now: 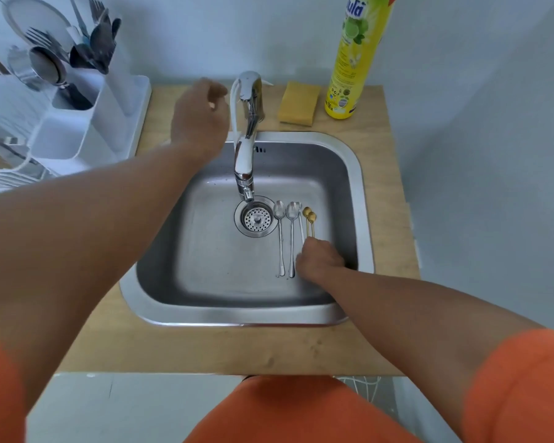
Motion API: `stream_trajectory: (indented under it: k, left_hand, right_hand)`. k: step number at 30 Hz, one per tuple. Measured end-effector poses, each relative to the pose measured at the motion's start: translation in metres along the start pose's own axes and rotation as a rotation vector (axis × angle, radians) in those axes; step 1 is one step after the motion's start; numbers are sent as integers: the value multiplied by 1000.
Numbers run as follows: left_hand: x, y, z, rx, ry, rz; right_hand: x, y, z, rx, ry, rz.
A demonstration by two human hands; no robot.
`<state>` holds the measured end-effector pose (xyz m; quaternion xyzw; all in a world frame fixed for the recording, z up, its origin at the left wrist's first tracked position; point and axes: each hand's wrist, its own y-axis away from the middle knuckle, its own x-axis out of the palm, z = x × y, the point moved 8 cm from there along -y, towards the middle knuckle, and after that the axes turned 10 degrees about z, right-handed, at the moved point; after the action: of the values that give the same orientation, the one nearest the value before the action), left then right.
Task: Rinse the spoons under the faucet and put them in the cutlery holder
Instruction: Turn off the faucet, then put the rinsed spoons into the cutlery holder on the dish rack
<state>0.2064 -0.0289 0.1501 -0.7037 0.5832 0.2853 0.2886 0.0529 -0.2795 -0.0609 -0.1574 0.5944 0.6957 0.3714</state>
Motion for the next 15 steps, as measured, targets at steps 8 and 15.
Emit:
stream_trajectory:
  k: [8,15]
  left_hand:
    - [44,62,112,-393,74,-23]
    - [123,118,134,-560,47,283]
  right_hand:
    - [-1,-6,4,-6,27,2]
    - [-3,-10,4,-13,-10,-1]
